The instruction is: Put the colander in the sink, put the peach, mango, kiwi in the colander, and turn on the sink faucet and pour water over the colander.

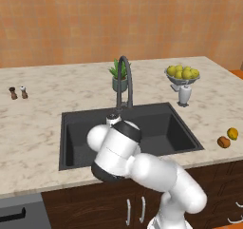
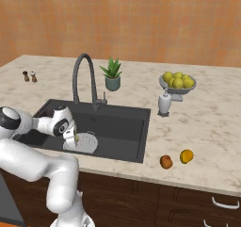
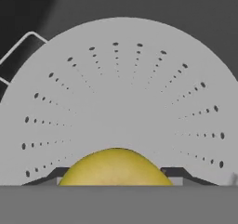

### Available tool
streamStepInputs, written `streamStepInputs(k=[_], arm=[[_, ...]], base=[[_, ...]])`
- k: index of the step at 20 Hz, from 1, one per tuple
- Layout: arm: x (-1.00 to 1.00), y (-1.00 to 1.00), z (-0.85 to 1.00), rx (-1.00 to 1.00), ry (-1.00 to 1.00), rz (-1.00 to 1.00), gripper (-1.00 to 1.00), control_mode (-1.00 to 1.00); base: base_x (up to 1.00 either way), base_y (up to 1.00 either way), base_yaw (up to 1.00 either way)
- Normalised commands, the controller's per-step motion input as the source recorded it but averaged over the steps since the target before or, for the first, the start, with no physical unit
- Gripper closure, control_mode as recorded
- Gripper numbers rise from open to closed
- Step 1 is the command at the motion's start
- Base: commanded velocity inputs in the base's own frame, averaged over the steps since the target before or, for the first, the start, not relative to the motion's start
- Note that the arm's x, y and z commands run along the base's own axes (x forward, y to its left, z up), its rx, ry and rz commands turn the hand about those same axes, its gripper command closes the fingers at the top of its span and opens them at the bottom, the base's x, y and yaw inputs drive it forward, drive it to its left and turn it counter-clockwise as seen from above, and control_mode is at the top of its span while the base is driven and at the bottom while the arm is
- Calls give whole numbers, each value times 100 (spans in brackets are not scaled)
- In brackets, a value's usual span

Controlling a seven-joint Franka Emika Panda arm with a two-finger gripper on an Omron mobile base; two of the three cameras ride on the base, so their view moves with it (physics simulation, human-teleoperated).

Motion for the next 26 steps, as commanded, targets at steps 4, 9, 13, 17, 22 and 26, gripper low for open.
streamStepInputs(k=[4,9,13,17,22,26], arm=[[35,-24,-39,0,0,8,100,-100],[23,-37,-35,2,0,8,100,-100],[24,-6,-53,1,-3,8,100,-100],[23,0,-51,0,-6,8,100,-100],[-27,0,-10,0,-18,5,-100,-100],[-46,4,17,5,-28,0,-100,-100]], base=[[0,0,0],[0,0,0],[0,0,0],[0,0,0],[0,0,0],[0,0,0]])
